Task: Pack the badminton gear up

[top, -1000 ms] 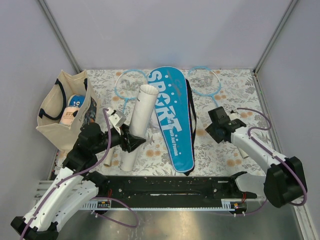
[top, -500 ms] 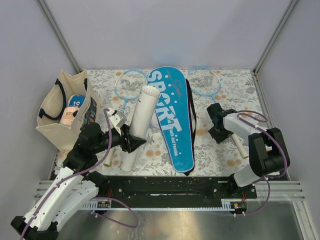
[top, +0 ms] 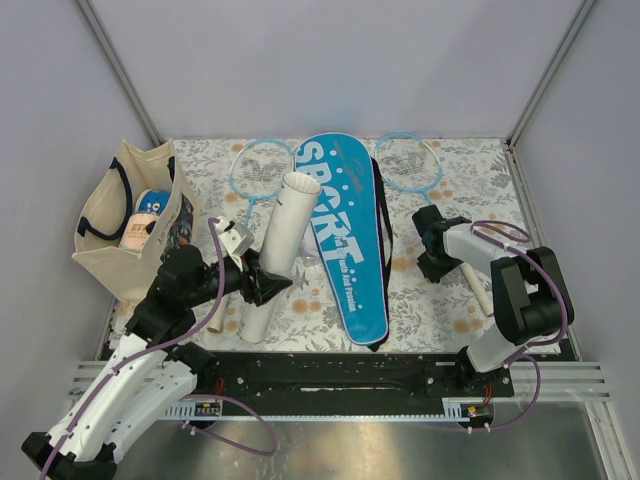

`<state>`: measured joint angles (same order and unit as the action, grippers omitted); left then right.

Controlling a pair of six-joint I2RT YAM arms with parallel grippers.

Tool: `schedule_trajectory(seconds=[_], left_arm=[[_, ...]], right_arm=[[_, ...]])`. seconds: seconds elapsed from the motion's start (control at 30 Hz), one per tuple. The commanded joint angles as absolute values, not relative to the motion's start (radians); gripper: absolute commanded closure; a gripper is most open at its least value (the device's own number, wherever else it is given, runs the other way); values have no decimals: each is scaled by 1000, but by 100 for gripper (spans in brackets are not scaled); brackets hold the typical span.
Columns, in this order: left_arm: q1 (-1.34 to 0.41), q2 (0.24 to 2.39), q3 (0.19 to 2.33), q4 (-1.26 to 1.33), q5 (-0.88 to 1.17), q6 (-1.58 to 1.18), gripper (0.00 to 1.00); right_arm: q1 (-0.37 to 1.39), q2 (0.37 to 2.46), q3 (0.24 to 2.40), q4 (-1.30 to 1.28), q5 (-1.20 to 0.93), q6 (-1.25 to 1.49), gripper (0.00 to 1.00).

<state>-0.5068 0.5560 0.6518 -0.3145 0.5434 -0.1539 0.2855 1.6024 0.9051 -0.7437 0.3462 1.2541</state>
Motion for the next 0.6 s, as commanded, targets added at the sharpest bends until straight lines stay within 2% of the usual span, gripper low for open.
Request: schedule_trajectory(seconds=[0.0, 0.27, 0.43, 0.57], left_arm=[[-512, 535, 663, -258, 528, -138, 50], [-512, 522, 664, -265, 508, -127, 49], [-515, 518, 658, -267, 508, -120, 48], [-522, 528, 634, -223, 577, -111, 48]], right_arm=[[279, 1609, 939, -730, 341, 1270, 81], [278, 1609, 937, -712, 302, 1296, 99], [278, 1537, 954, -677, 299, 1198, 100], [278, 1405, 963, -533, 215, 966, 100]])
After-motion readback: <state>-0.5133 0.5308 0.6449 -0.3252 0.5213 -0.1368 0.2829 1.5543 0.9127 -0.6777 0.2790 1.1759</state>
